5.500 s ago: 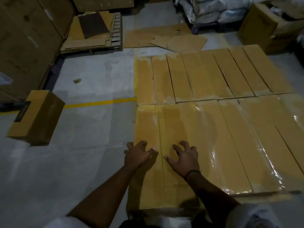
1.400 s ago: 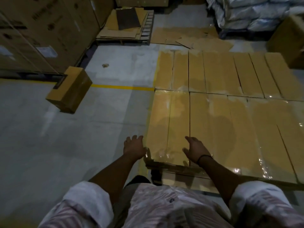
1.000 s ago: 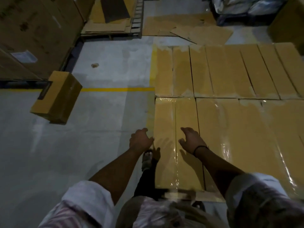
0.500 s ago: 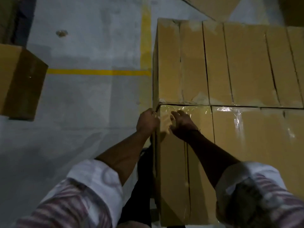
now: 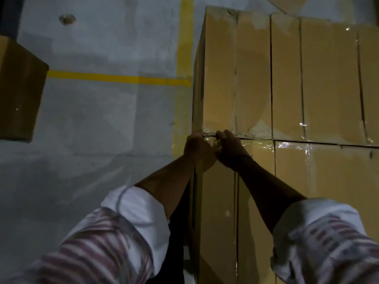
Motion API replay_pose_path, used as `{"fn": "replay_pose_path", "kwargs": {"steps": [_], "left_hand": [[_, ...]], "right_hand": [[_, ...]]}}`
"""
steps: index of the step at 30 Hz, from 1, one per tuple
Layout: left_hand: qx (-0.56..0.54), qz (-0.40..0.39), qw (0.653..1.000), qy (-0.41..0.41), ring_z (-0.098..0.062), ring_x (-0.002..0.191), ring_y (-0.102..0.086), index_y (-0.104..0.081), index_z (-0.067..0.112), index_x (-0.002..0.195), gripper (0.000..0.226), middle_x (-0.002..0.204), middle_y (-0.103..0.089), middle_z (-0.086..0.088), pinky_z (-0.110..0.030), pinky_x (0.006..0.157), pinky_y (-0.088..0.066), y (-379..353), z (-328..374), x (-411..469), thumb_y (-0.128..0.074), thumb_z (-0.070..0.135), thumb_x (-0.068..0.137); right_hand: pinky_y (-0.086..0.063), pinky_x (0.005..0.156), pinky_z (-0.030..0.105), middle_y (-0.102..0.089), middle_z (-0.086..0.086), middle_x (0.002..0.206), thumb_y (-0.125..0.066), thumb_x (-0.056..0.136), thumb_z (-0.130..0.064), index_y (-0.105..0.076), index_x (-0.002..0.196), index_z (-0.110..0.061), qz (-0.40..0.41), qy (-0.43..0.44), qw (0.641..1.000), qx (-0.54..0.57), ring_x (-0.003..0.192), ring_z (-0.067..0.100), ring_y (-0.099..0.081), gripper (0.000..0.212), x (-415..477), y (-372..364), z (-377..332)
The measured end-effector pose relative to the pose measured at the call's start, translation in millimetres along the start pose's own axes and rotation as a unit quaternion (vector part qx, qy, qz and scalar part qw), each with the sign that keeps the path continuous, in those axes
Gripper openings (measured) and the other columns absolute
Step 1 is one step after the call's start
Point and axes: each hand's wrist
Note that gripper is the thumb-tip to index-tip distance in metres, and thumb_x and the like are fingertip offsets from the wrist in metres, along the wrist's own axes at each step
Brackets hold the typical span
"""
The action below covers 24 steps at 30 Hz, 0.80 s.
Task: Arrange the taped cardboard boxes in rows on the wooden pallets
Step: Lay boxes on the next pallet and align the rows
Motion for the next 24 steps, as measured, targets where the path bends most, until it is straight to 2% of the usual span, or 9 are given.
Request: {"fn": "replay_pose_path", "kwargs": {"steps": [4,8,12,14,16,19,20,22,24], "left_hand": [[0.009,0.025,1.000,-0.011,-0.036,0.124,-0.061,-0.059,0.000,0.139,0.068,0.133,-0.066,-0.019,-0.036,0.103,-0.049,-14.5,-9.2,8.2,-0.080,0.036,0.085],[0.057,0.033,0.997,-0.036,-0.037,0.130,-0.057,-0.054,-0.002,0.144,0.059,0.138,-0.061,-0.023,-0.038,0.106,-0.045,-5.8,-0.1,2.8,-0.074,0.018,0.092],[0.096,0.066,0.992,-0.045,-0.037,0.126,-0.060,-0.060,0.003,0.140,0.042,0.134,-0.064,-0.021,-0.041,0.105,-0.048,-7.5,-5.5,9.2,-0.061,0.006,0.098],[0.099,0.067,0.992,-0.043,-0.038,0.118,-0.064,-0.068,0.003,0.130,0.035,0.125,-0.068,-0.021,-0.042,0.100,-0.051,-9.3,-9.6,16.7,-0.062,0.007,0.096],[0.102,0.030,0.993,-0.042,-0.039,0.114,-0.065,-0.070,0.000,0.124,0.035,0.121,-0.069,-0.023,-0.041,0.095,-0.051,-2.5,-5.8,16.4,-0.070,0.012,0.092],[0.078,-0.030,0.996,-0.013,-0.033,0.118,-0.065,-0.067,0.006,0.131,0.038,0.129,-0.067,-0.015,-0.030,0.087,-0.052,12.9,0.4,18.2,-0.068,0.010,0.094],[0.082,-0.050,0.995,-0.011,-0.031,0.123,-0.062,-0.064,0.007,0.136,0.040,0.134,-0.065,-0.014,-0.028,0.088,-0.051,16.9,-0.5,19.6,-0.064,0.008,0.096],[0.100,-0.076,0.992,-0.026,-0.035,0.131,-0.054,-0.056,0.004,0.142,0.041,0.144,-0.057,-0.018,-0.034,0.100,-0.048,24.6,2.7,16.3,-0.056,0.006,0.101],[0.111,-0.035,0.992,-0.041,-0.034,0.133,-0.052,-0.054,0.003,0.143,0.042,0.147,-0.054,-0.018,-0.039,0.106,-0.046,30.8,3.5,7.6,-0.052,0.003,0.101]], "right_hand": [[-0.042,0.111,0.052,-0.040,0.010,0.150,-0.064,0.088,-0.022,-0.046,0.147,-0.024,-0.009,-0.007,1.000,0.000,0.139,0.040,-0.036,0.062,-2.7,-2.8,4.4],[-0.026,0.121,0.050,-0.022,0.008,0.165,-0.064,0.091,-0.023,-0.038,0.153,-0.028,-0.037,0.001,0.999,-0.009,0.151,0.038,-0.013,0.067,-2.9,-5.0,1.2],[-0.026,0.119,0.053,-0.008,0.005,0.169,-0.066,0.091,-0.022,-0.035,0.154,-0.032,-0.057,0.005,0.998,-0.021,0.153,0.040,0.000,0.072,-5.6,-7.8,0.4],[-0.029,0.118,0.053,-0.006,0.005,0.169,-0.068,0.090,-0.022,-0.034,0.155,-0.031,-0.064,0.008,0.997,-0.034,0.153,0.040,0.000,0.074,-5.8,-6.4,0.5],[-0.030,0.119,0.052,-0.003,0.006,0.169,-0.068,0.090,-0.022,-0.030,0.157,-0.029,-0.074,0.006,0.996,-0.046,0.153,0.040,0.001,0.077,-6.2,-2.8,1.1],[-0.026,0.122,0.053,0.004,0.007,0.169,-0.069,0.091,-0.023,-0.015,0.161,-0.026,-0.102,0.016,0.988,-0.116,0.154,0.039,0.001,0.089,-8.0,4.5,3.4],[-0.024,0.122,0.053,0.006,0.008,0.169,-0.069,0.090,-0.025,-0.009,0.162,-0.024,-0.111,0.021,0.982,-0.150,0.154,0.038,0.000,0.094,-8.6,6.3,3.0],[-0.024,0.122,0.053,0.001,0.009,0.168,-0.070,0.090,-0.027,-0.006,0.162,-0.020,-0.102,0.020,0.980,-0.169,0.153,0.037,-0.009,0.096,-11.1,8.9,0.0],[-0.031,0.119,0.053,-0.014,0.011,0.166,-0.070,0.089,-0.026,-0.014,0.161,-0.015,-0.046,0.022,0.992,-0.120,0.150,0.035,-0.024,0.092,-18.8,9.4,-6.2]]}}
Point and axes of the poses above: each hand's wrist, its own x-axis towards the middle knuckle, its own y-axis out of the back of the hand, z = x × y
